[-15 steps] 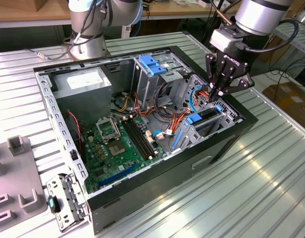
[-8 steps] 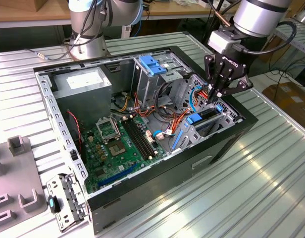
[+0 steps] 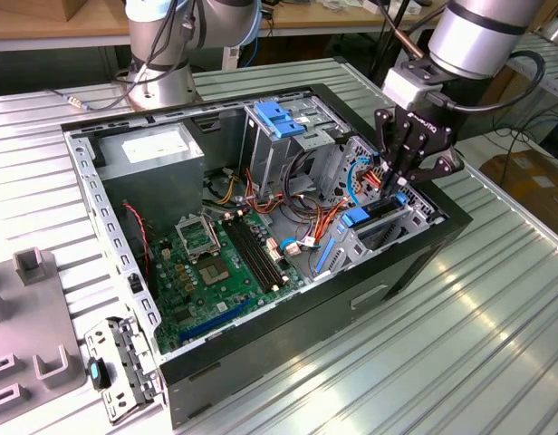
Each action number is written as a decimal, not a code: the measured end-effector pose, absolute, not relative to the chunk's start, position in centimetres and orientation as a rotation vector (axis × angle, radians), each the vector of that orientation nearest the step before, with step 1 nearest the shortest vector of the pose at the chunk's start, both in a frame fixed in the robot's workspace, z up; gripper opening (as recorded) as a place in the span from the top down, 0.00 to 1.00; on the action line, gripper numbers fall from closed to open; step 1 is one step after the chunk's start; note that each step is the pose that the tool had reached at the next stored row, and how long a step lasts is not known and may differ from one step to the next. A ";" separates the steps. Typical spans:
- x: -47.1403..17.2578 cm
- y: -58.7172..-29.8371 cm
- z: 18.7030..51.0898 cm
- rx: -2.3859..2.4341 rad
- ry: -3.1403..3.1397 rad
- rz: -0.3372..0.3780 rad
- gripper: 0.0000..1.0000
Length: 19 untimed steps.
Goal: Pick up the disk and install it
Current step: 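Insert the first disk wire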
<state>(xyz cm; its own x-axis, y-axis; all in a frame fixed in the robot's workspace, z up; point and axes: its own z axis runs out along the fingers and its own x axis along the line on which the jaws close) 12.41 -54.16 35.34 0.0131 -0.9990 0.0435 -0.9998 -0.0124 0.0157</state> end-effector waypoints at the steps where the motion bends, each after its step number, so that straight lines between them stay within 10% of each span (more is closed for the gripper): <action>1: 12.4 -54.2 35.3 2.206 -2.178 0.031 0.83; 19: 12.3 -54.6 34.9 2.222 -2.169 0.024 0.83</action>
